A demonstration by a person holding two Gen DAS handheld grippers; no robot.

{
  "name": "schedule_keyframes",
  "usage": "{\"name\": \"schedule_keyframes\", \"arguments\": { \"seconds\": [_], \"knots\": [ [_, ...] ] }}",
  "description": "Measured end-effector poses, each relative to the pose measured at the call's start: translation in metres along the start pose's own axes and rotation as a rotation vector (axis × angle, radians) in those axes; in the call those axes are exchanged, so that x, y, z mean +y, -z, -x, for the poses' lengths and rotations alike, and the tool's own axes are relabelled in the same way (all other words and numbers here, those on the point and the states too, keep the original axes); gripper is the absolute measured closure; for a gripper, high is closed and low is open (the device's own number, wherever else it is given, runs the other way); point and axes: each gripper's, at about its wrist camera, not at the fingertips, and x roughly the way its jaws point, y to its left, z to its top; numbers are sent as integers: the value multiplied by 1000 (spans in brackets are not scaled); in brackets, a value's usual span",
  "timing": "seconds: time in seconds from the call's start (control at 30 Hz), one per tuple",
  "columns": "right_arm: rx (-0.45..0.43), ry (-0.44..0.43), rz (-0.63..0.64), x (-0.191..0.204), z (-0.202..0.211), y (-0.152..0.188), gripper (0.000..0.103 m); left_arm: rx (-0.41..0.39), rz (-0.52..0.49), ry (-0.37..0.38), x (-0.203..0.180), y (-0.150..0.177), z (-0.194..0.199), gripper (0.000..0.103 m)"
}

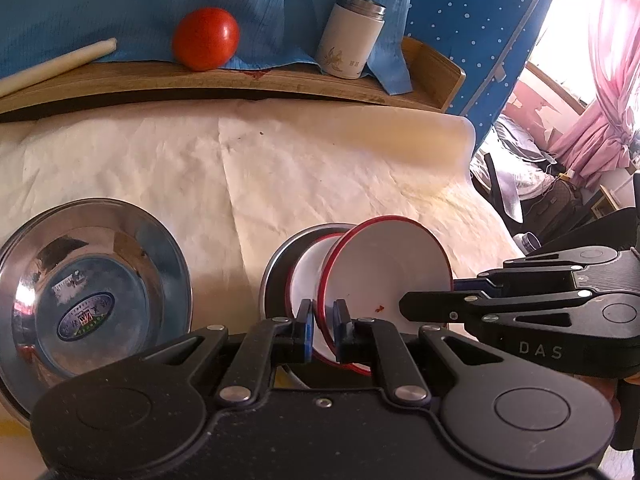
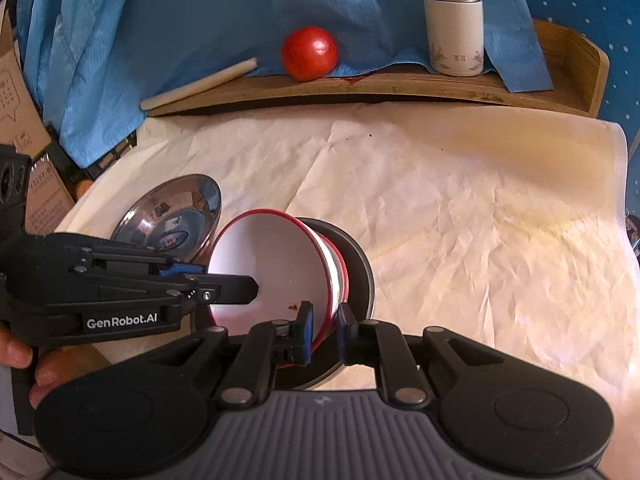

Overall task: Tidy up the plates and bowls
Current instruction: 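Lower the second enamel bowl into the first and open both grippers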

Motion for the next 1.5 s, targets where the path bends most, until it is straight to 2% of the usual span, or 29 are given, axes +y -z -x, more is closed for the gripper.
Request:
{"name": "schedule_keyframes", "arguments": {
  "seconds": [0.3,0.73,1.07,1.17,1.33,1.43,1.5],
  "knots": [
    [50,58,102,15,-5,-6,88,-3,-20,-8,-3,-1,3,92],
    [56,60,114,14,-4,-6,88,20,-83,-28,-9,-4,1,88],
    [55,58,116,15,-4,-5,87,-4,-132,-59,-17,-1,6,84],
    [50,58,118,15,-3,-5,81,-11,-157,-81,-20,1,8,77],
    [42,54,116,15,0,-4,81,-11,-155,-84,-17,2,9,73],
    [34,51,109,14,2,-3,77,-26,-151,-75,-15,2,13,65],
    [27,45,103,12,5,-2,77,-43,-149,-74,-14,2,18,54]
  ]
}}
